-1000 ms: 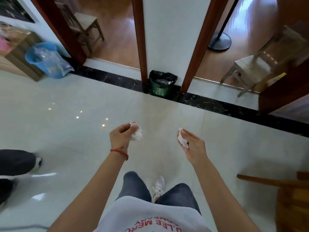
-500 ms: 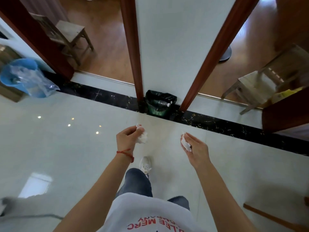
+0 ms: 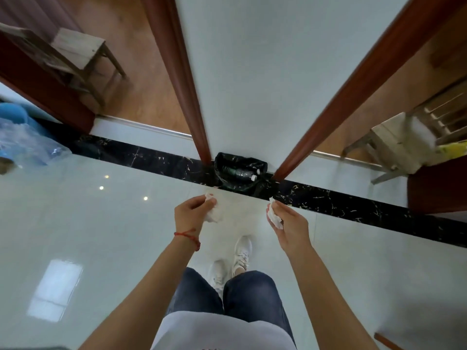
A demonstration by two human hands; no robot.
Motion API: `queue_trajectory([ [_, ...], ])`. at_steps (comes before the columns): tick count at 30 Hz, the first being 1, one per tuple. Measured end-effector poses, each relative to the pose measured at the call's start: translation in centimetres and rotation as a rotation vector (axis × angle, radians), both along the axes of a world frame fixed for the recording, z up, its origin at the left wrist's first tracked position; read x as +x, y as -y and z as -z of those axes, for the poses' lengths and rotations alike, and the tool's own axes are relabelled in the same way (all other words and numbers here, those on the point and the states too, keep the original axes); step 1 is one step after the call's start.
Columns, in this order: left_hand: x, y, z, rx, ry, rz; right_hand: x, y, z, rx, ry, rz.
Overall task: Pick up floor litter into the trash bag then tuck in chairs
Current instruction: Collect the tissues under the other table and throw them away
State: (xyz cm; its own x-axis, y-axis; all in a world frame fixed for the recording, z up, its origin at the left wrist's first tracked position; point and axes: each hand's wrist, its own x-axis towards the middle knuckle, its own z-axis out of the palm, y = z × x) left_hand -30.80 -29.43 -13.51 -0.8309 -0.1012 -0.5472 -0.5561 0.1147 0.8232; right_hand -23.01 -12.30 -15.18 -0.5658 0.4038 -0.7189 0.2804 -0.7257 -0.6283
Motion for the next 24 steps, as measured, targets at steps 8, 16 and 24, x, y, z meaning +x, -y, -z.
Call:
queue_trajectory([
  [8, -5.7, -3.8, 5.0, -0.058, 0.067, -0.018, -6.0, -3.9, 6.1, 0.102, -0.013, -0.197],
  [16, -11.2, -6.8, 13.9, -0.118, 0.102, 0.093, -11.5, -5.3, 15.2, 0.202, 0.272, -0.096],
  [24, -15.1, -8.3, 24.0, -0.180, 0.208, 0.138, -16.2, -5.3, 23.7, 0.276, 0.357, -0.081],
])
